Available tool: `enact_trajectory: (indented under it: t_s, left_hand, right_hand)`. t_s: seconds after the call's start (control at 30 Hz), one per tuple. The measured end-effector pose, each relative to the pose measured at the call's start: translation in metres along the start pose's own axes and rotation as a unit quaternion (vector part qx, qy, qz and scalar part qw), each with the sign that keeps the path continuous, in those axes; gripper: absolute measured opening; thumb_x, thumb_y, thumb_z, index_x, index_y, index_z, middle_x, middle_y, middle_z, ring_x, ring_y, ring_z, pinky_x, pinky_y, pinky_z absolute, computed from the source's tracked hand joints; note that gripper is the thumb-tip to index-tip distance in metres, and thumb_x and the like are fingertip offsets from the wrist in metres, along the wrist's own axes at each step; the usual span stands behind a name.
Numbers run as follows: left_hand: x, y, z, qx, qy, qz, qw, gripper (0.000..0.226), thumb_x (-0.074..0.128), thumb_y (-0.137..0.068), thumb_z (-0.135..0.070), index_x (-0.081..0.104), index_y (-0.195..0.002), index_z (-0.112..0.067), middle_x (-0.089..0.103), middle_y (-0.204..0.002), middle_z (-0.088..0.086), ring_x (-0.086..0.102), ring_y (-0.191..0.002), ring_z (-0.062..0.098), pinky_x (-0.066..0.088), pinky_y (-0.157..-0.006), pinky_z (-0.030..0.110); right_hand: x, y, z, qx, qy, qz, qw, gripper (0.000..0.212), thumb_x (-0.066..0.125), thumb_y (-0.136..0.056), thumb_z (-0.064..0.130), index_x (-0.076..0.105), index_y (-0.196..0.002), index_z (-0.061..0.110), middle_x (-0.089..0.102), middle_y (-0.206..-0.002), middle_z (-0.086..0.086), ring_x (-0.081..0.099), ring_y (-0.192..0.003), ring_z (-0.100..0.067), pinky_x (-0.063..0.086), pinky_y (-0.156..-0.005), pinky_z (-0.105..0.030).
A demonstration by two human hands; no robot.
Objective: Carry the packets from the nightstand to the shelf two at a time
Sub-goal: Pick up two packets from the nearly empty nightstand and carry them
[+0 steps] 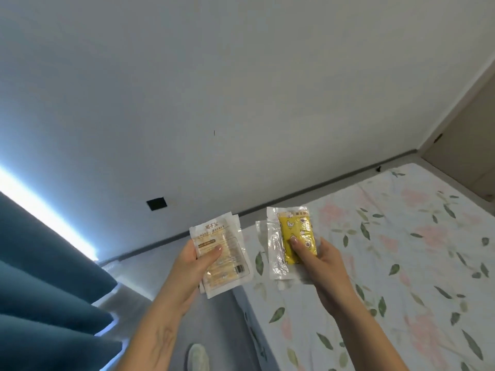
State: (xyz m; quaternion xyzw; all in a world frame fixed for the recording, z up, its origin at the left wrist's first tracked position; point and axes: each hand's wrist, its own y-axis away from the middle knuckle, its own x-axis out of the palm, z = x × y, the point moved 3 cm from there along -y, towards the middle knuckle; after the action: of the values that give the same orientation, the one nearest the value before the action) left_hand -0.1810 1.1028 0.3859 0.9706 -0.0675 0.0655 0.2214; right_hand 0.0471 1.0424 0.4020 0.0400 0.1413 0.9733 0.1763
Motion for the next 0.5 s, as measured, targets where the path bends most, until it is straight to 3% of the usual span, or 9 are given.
enact_trajectory:
  t_s: [0.3,0.37,0.5]
  left_hand:
    - [-0.08,-0.168,-0.071,0.009,0.005,-0.003,1.0,0.027,0.06,-0.09,-0.005,0.062,-0.116,-0.012,0.074,-0.106,0.009,0.07,-0.097,0.027,0.055,-0.082,0.042]
    - [-0.095,-0.213,-0.098,0.013,0.003,0.015,1.0,0.027,0.06,-0.09,-0.004,0.062,-0.115,-0.013,0.074,-0.105,0.009,0.07,-0.098,0.029,0.055,-0.084,0.045]
    - [-0.108,-0.288,-0.152,0.008,-0.026,0.06,0.998,0.025,0.062,-0.089,-0.002,0.062,-0.112,-0.014,0.073,-0.106,0.01,0.07,-0.097,0.027,0.057,-0.08,0.043]
  right_hand:
    - [0.112,-0.159,0.021,-0.002,-0.003,-0.008,1.0,0.017,0.065,-0.089,0.024,0.07,-0.098,0.01,0.076,-0.085,-0.006,0.073,-0.073,-0.019,0.053,-0.056,-0.023]
    - [0.139,-0.193,0.03,-0.003,-0.005,-0.031,1.0,0.018,0.065,-0.089,0.024,0.07,-0.098,0.01,0.076,-0.084,-0.006,0.073,-0.071,-0.019,0.053,-0.052,-0.023]
    - [0.178,-0.246,0.051,-0.002,-0.037,-0.107,0.994,0.019,0.066,-0.089,0.025,0.071,-0.1,0.01,0.077,-0.087,-0.005,0.074,-0.075,-0.02,0.058,-0.061,-0.031]
